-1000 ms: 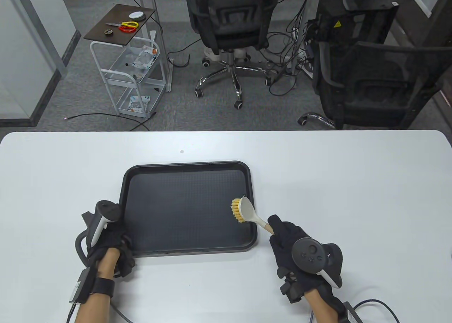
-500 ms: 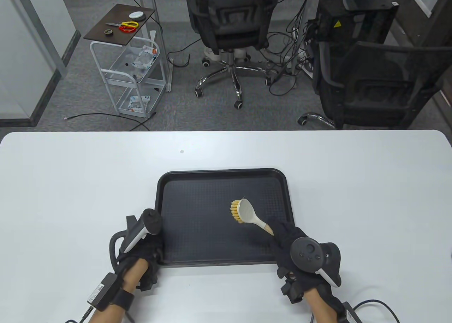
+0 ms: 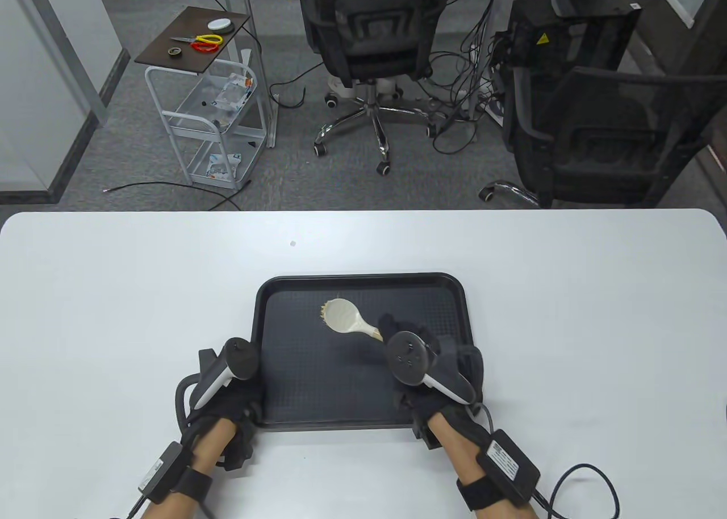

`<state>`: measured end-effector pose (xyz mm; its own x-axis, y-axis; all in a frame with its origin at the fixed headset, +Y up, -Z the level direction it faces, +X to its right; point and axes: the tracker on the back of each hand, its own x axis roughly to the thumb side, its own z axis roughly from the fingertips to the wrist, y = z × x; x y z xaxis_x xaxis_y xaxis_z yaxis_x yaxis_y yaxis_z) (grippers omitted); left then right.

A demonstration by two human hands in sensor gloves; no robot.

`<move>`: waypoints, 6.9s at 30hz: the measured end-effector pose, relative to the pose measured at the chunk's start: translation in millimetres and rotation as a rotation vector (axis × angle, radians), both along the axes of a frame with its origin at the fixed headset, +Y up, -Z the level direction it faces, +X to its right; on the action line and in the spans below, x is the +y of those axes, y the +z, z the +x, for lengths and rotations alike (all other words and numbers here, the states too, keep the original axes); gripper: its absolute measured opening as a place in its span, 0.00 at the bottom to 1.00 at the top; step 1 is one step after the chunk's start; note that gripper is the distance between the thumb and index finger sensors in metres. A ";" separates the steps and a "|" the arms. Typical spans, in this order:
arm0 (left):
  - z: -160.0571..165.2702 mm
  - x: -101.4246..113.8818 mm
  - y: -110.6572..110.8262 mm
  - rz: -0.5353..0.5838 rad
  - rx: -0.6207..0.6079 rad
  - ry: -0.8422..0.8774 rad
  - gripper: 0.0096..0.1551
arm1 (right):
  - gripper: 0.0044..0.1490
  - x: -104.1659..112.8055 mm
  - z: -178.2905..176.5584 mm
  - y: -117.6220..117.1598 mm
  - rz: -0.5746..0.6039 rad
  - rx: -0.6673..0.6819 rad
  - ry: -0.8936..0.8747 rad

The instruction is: Scrub the tray with pot brush

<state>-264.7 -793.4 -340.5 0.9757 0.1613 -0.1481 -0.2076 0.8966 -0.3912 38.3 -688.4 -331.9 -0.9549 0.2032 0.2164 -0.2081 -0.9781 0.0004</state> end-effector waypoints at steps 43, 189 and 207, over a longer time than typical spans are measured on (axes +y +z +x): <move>-1.5 -2.2 -0.4 -0.010 -0.001 -0.002 0.45 | 0.34 -63.4 143.2 -42.5 -0.195 -0.472 0.121; -1.8 -4.0 -2.2 -0.028 -0.006 0.006 0.45 | 0.35 -55.9 -89.1 16.2 -0.188 0.098 0.169; -2.7 -4.2 -2.9 -0.032 -0.003 0.010 0.45 | 0.34 -49.0 130.9 27.6 -0.260 -0.315 0.183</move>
